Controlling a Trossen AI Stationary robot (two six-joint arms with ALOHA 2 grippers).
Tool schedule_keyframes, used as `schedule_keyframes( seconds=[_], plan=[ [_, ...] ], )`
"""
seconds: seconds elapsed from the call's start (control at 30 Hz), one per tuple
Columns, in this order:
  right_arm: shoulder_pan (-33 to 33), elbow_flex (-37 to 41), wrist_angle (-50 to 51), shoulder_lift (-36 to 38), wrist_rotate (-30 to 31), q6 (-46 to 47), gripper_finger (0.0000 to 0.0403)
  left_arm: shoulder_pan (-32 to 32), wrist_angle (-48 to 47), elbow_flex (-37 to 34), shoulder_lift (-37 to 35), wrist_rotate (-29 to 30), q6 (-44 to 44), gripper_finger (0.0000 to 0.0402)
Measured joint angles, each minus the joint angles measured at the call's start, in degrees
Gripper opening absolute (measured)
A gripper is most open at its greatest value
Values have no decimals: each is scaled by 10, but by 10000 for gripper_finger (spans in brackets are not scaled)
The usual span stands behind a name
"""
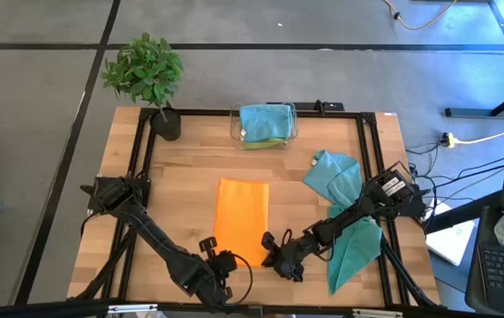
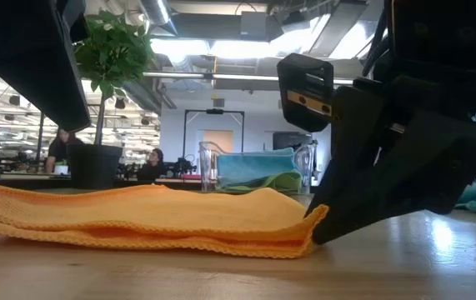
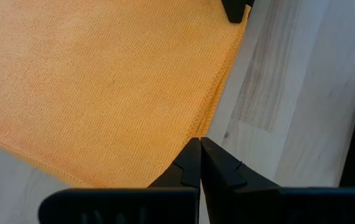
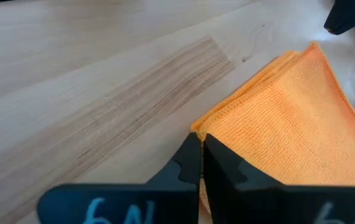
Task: Fold microfiber towels
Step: Fold the orange microfiber towel
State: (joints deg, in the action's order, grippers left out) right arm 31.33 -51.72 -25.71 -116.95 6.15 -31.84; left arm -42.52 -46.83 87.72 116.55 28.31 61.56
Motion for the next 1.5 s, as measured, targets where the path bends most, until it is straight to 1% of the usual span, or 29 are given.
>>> schedule_keyframes(
  seconds=[0.23, 0.4, 0.5, 0.6, 0.7, 0.83, 0.9, 1.07, 1.17, 1.23, 1.27, 1.43, 1.5],
  plan=[
    [0, 1, 0, 3, 0, -2, 8, -3, 11, 0, 0, -7, -4, 0],
    [1, 1, 4, 7, 0, -2, 8, -3, 11, 0, 0, -55, -19, 4],
    [1, 2, 5, 8, -1, -2, 8, -5, 11, 0, 0, -69, -21, 23],
    [1, 2, 5, 8, -2, -2, 4, -12, 11, 0, 0, -75, -33, 52],
    [2, 2, 7, 9, -2, -2, 5, -23, 19, 0, 0, -70, -80, 84],
    [10, 3, 30, 24, 4, -5, 6, -32, 61, 1, 1, -38, -176, 116],
    [18, 6, 52, 39, 9, -2, 5, -32, 70, 1, 2, -36, -199, 126],
    [35, 5, 67, 71, 6, 22, 6, -27, 71, 1, 5, -36, -204, 141],
    [43, 5, 66, 79, 43, 22, 7, -18, 82, 1, 5, -34, -230, 145],
    [46, 5, 66, 84, 54, 19, 7, -9, 87, 1, 5, -36, -250, 147],
    [46, 4, 66, 87, 57, 22, 7, -4, 87, 1, 9, -45, -258, 147],
    [45, 4, 83, 87, 62, 29, 8, 16, 90, 0, 34, -127, -292, 149],
    [42, 4, 83, 87, 62, 30, 8, 18, 68, 0, 36, -144, -296, 149]
  ],
)
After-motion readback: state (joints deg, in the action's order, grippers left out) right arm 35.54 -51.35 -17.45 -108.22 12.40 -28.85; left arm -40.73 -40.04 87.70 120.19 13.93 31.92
